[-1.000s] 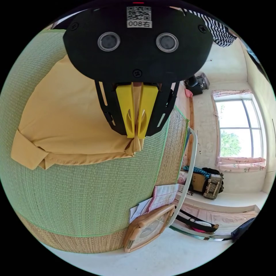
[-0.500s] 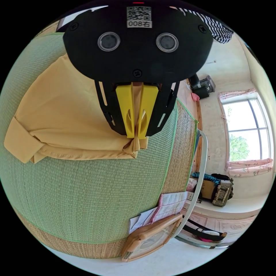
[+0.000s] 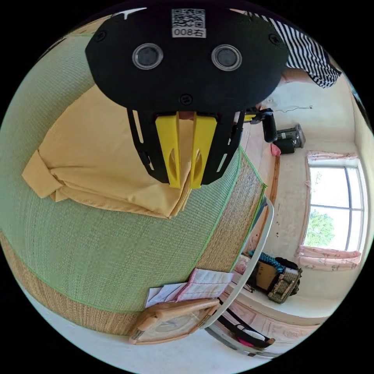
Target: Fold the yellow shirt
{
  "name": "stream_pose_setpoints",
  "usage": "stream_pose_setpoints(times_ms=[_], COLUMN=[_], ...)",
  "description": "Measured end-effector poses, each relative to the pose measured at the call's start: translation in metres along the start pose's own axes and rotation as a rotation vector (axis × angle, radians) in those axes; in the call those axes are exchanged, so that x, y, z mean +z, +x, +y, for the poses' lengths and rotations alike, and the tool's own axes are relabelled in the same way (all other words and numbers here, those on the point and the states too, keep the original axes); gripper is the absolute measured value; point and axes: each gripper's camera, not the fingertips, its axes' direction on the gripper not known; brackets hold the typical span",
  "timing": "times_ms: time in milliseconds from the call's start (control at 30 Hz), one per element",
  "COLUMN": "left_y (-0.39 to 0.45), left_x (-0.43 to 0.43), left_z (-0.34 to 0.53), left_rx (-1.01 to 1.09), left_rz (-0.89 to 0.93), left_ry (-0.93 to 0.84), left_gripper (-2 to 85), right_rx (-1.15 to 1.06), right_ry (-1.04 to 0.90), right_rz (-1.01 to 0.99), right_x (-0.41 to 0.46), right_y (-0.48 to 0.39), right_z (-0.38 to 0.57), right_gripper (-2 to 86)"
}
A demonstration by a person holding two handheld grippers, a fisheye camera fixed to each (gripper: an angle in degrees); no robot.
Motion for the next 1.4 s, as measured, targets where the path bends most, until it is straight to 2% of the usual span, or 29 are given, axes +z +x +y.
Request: stream_pose_setpoints(times_ms=[200,433,500,667,833,1400], left_y=[0.012,0.062,0.076,0.108,0.115,0.138], left_x=[-0.011,-0.004,0.001,0.018,0.029,0.012], left_z=[0.007,-0.002,-0.006,-0.017,-0.025,-0.022], left_rx=[0.047,0.226,0.272,0.371,0.359,0.298], left_rz=[-0.051,-0.176,-0.231,-0.43,-0.504,-0.507], left_ry=[0.024,0.026,0.023,-0.005,-0.07,-0.056], left_gripper=[0.7,2.5,3.6,5.4,2.4,0.4], right_rx=[-0.093,-0.151,-0.194,-0.23,-0.223,-0.155], right_ry=[-0.039,-0.134,-0.131,-0.119,-0.091,-0.034], right_rz=[0.092,0.221,0.321,0.378,0.431,0.498], right_x=[-0.026,-0.022,-0.017,0.003,0.015,0.048], right_y=[-0.009,-0.042,-0.064,-0.095,-0.114,-0.144], right_z=[0.094,0.21,0.237,0.268,0.287,0.313], right_gripper=[5.7,7.1,7.6,8.5,8.8,7.1])
